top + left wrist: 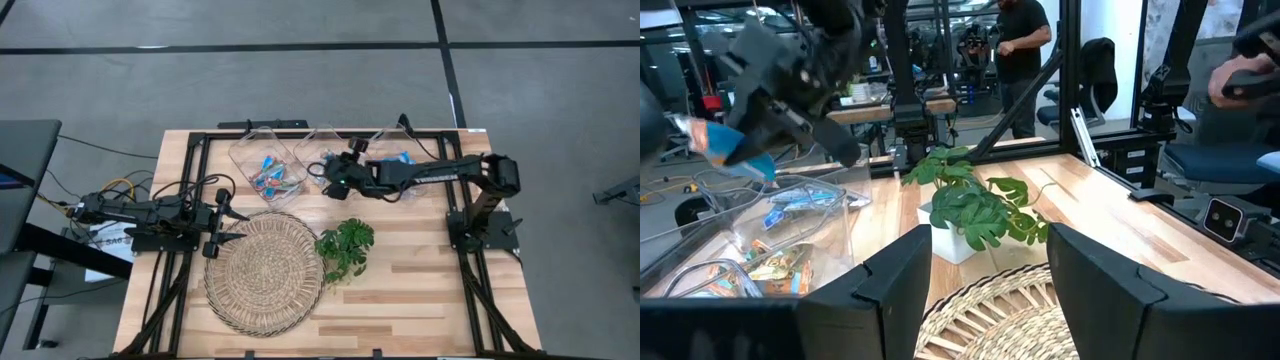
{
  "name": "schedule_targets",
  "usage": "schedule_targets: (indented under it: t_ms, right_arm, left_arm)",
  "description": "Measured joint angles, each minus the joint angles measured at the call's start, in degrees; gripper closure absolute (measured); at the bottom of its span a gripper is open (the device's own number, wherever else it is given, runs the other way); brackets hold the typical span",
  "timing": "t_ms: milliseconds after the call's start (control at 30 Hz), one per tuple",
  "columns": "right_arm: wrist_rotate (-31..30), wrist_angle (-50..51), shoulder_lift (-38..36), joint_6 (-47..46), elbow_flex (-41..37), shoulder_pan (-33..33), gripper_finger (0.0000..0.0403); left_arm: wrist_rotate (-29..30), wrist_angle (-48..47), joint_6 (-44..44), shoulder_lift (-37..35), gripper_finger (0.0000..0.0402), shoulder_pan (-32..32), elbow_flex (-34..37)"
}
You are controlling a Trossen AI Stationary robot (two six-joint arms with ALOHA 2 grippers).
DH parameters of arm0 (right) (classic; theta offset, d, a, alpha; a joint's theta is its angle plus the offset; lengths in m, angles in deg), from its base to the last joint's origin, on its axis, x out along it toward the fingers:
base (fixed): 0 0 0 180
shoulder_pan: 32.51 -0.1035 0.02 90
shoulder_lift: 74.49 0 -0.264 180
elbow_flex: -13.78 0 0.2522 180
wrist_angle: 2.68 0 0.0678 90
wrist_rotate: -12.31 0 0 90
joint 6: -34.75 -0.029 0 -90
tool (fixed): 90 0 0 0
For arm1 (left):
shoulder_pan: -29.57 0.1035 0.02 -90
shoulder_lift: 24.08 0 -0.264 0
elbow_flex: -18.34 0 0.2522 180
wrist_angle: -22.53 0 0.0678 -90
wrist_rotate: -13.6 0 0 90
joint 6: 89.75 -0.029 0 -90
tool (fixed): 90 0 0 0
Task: Pick and place Granola Bars by type
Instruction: Put the yellow granola bar into the middle transparent bin
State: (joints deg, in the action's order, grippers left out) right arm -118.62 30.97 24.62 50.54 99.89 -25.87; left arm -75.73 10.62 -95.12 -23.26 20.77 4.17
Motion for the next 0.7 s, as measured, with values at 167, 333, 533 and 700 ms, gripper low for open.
schedule_targets:
  t_ms: [167, 333, 533, 700]
  right_arm:
    - [1.04, 7.32, 3.59, 4.22, 3.92, 1.84, 0.0363]
    - [7.32, 13.60, 5.29, 5.69, 5.38, 3.69, 0.0362]
    - [11.03, 16.10, 5.26, 5.82, 5.39, 4.39, 0.0360]
    - [11.01, 15.95, 5.26, 6.26, 5.39, 4.39, 0.0330]
  left_arm:
    - [0.02, 0.00, 0.00, -0.02, 0.0208, 0.00, 0.00]
    - [0.02, -0.02, 0.00, -0.01, 0.0208, 0.00, -0.01]
    - [0.00, 0.00, 0.00, -0.02, 0.0208, 0.00, 0.00]
    - [0.00, 0.00, 0.00, -0.01, 0.0208, 0.00, -0.01]
